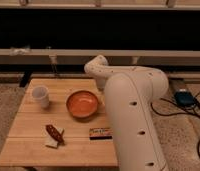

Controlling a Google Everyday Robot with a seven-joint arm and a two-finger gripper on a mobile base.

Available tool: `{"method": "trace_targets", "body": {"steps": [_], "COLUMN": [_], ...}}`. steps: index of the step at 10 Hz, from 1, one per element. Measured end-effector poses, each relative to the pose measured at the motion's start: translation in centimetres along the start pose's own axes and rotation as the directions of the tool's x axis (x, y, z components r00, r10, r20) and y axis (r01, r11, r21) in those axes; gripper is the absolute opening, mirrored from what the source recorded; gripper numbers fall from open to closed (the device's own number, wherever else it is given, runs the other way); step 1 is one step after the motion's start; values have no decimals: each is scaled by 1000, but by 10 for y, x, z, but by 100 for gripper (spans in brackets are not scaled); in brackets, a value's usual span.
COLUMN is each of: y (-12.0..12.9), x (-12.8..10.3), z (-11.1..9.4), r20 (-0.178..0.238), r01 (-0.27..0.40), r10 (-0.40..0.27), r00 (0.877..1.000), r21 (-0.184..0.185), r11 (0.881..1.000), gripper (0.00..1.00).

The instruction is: Stand the bottle upright

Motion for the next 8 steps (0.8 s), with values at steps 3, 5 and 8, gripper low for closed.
{"method": "trace_targets", "body": {"steps": [3,5,8], "y": [2,4,5], "x": [1,-3,-7], "z": [12,16,21], "r20": [-47,-74,-108], "r01": [37,68,104], "r10": [-37,-68,-102], "r00": [998,995,989], "r21": [-6,-6,11], "r11": [999,998,995], "gripper": [80,80,80]}}
